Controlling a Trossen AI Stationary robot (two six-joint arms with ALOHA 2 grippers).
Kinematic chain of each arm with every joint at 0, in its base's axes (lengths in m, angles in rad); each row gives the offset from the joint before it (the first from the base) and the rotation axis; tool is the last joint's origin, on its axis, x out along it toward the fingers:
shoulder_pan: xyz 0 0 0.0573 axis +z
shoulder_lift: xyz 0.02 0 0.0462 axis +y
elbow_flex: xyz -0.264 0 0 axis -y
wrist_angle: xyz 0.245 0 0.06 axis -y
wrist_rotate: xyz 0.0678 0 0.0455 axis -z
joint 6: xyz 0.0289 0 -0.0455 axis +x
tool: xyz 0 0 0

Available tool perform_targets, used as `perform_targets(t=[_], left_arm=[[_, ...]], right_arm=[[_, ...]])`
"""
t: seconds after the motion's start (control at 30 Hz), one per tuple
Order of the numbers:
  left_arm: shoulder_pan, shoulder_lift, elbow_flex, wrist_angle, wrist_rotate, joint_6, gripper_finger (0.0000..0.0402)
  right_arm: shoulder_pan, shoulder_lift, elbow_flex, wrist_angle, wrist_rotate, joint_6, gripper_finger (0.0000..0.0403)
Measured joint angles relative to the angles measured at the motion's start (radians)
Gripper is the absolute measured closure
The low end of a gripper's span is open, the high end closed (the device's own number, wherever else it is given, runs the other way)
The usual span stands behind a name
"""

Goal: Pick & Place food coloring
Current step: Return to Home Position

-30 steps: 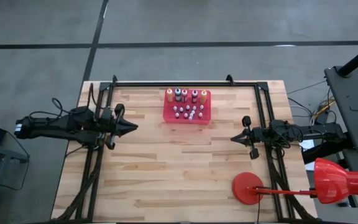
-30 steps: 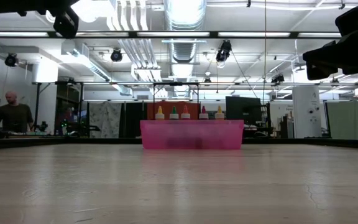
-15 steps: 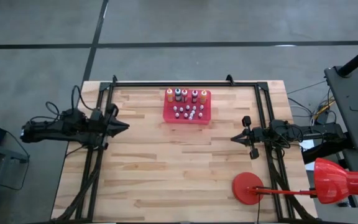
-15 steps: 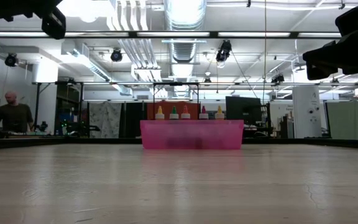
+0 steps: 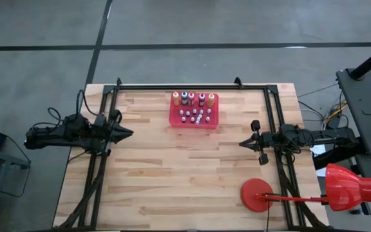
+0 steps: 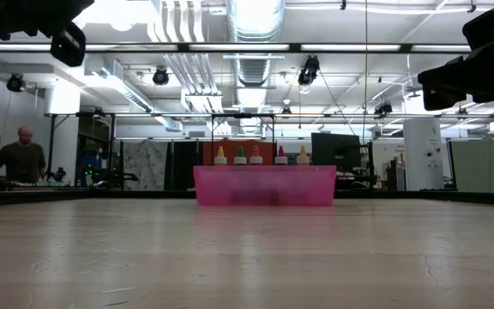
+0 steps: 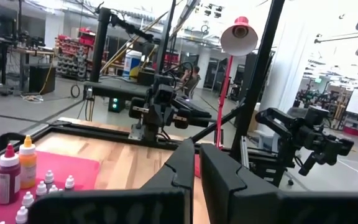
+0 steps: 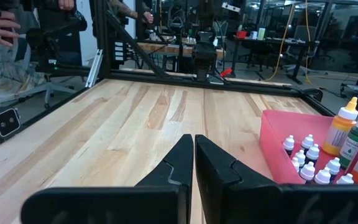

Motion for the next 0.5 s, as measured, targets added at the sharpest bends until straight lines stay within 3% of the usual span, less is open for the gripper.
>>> perform_targets(t=[0.5], left_arm=[[0.0, -0.121, -0.108, 0.0, 0.0, -0.053, 0.0401]], right_arm=[[0.0, 0.0, 0.0, 0.0, 0.0, -0.002, 0.0394]])
